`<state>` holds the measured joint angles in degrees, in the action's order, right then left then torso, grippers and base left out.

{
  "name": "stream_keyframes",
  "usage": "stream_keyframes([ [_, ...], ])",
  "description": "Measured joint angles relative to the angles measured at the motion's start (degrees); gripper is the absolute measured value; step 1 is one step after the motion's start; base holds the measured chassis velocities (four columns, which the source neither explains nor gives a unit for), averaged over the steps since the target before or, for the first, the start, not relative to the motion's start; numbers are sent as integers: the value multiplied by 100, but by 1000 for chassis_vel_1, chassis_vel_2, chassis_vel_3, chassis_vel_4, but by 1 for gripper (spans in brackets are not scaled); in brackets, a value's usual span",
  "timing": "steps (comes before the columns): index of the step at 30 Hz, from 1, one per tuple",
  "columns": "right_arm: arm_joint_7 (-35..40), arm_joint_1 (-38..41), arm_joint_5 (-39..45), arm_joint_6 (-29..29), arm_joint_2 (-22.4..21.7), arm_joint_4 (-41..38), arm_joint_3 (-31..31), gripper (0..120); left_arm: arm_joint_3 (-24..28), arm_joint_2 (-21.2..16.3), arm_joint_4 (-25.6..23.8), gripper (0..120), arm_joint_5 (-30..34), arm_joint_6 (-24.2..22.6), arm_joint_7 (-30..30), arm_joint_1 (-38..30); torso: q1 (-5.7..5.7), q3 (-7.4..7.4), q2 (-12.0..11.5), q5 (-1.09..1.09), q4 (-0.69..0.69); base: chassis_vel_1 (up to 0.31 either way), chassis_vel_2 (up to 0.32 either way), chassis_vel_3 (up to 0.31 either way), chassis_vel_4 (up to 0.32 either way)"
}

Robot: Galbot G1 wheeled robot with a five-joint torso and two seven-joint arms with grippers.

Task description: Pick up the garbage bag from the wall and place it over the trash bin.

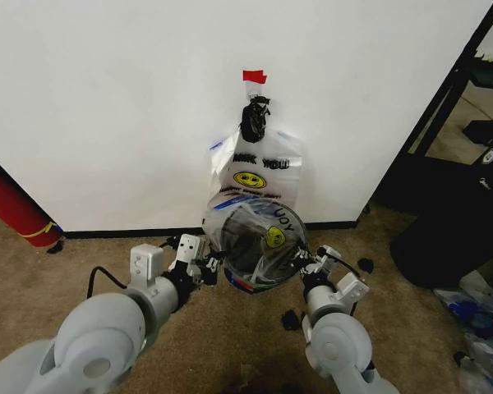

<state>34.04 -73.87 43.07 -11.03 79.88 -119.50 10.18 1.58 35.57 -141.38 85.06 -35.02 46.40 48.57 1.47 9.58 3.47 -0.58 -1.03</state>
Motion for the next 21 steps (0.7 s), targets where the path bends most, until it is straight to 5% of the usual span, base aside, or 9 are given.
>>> stream_keyframes([
  [6,-1,10,-113,27,96,8,-31,1,1393,425,450,0,980,-205,600,-1761,0,0,0,0,-1,0,0,0,0],
  [11,-16,-98,-304,74,149,-21,-39,1,2118,863,902,0,1462,-225,1055,-2572,0,0,0,0,-1,0,0,0,0],
  [21,-133,-289,-699,174,142,-70,-8,1,3025,1644,1981,0,1343,-245,1389,-3459,0,0,0,0,-1,0,0,0,0],
])
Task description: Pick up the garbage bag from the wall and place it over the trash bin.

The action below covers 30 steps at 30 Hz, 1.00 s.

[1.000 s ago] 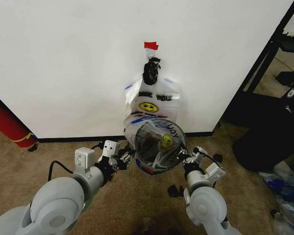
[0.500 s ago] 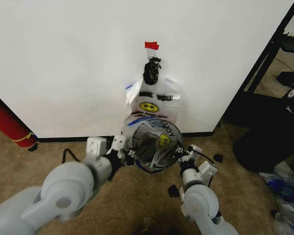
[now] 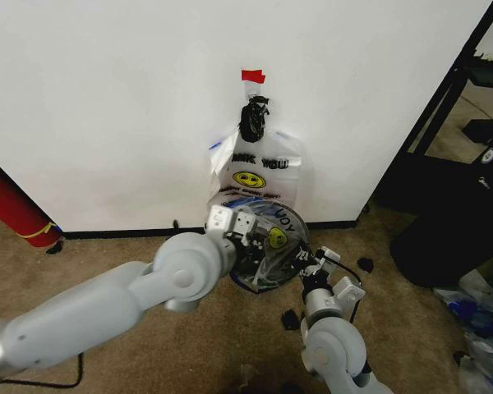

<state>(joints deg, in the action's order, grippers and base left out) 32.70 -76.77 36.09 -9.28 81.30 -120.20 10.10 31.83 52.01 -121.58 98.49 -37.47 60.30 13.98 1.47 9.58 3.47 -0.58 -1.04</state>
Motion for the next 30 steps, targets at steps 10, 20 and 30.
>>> stream_keyframes([
  [10,-80,7,-175,68,44,106,1,1,353,538,608,0,90,7,144,-113,0,0,1,1,1,0,0,0,0],
  [20,-116,20,-30,157,43,66,38,1,545,979,1354,0,-157,24,107,-102,0,-1,1,0,1,0,0,0,0],
  [30,-242,-14,-102,187,31,34,5,1,793,1109,1932,0,-438,-10,87,-110,0,-1,1,0,0,0,0,0,0],
])
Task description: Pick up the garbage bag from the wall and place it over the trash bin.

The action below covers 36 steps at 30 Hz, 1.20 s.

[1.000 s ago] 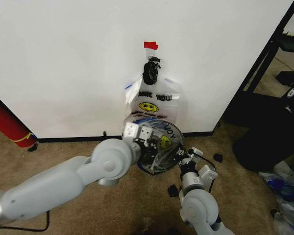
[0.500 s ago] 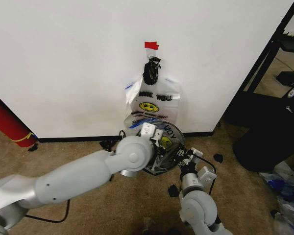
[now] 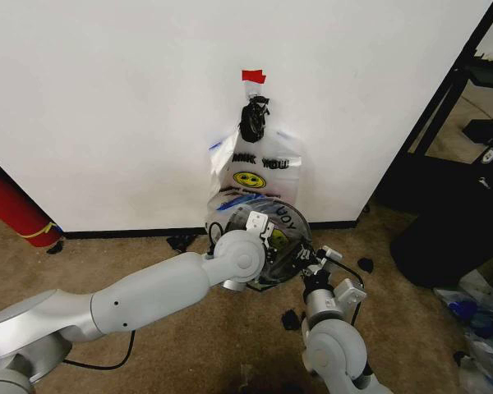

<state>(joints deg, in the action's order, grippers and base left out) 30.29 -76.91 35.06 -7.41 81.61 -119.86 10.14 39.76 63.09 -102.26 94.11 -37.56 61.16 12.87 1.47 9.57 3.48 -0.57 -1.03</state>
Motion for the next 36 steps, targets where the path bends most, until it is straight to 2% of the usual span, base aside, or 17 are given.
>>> stream_keyframes([
  [10,-91,-71,-83,19,21,-15,-45,1,187,313,771,0,-364,-20,-115,-74,0,0,0,0,-1,0,0,0,0],
  [17,-92,-84,-76,18,15,-17,-39,1,171,314,848,0,-515,-12,-183,-17,0,0,0,0,-1,0,0,0,0],
  [20,-93,-79,-63,15,18,-5,-34,1,153,266,800,0,-612,27,-217,36,0,0,0,-1,-1,0,0,0,0],
  [24,-59,41,-14,-29,23,112,6,1,7,-165,0,0,-947,268,-531,126,-1,0,0,0,2,0,0,0,0],
  [27,-66,67,-12,-29,21,138,28,1,-26,-197,-86,0,-1001,321,-561,141,-1,0,0,-1,2,0,0,0,0],
  [31,-29,232,85,-27,-53,244,134,1,-230,-363,-492,0,-1192,503,-630,164,-1,0,0,-1,-1,0,0,0,0],
  [36,-20,215,81,-28,-59,239,119,1,-265,-291,-471,0,-1380,645,-667,135,-1,0,0,-1,1,0,0,0,0],
])
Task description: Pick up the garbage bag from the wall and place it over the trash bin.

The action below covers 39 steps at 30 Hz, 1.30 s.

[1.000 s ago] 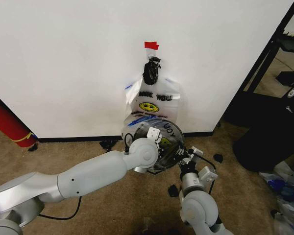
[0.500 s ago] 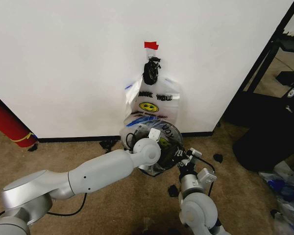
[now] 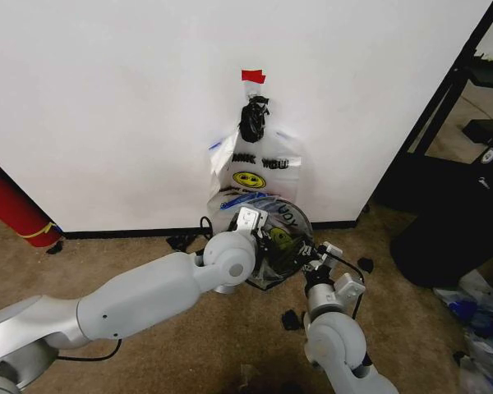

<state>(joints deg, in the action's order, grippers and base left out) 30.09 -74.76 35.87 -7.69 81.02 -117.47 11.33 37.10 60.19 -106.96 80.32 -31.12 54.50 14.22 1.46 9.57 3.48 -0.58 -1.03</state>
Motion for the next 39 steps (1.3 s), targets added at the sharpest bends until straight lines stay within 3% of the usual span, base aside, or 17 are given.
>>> stream_keyframes([
  [4,0,-66,-27,0,9,-30,-13,1,38,325,358,0,-116,72,4,22,0,0,0,0,-2,0,0,0,0],
  [15,-19,-129,-39,1,4,-107,-49,1,314,715,1247,0,-410,48,-70,25,0,0,0,1,-2,0,0,0,0],
  [27,-33,-171,-48,-6,2,-150,-100,1,518,753,1635,0,-520,-140,-37,78,0,0,0,1,-1,0,0,0,0],
  [32,-35,-163,-49,-11,-17,-134,-93,1,433,682,1497,0,-551,11,-130,126,0,0,0,0,-2,0,0,0,0],
  [39,-23,-101,-41,-22,-11,-55,-75,1,282,66,427,0,-542,471,-345,228,0,0,0,0,-1,0,0,0,0],
])
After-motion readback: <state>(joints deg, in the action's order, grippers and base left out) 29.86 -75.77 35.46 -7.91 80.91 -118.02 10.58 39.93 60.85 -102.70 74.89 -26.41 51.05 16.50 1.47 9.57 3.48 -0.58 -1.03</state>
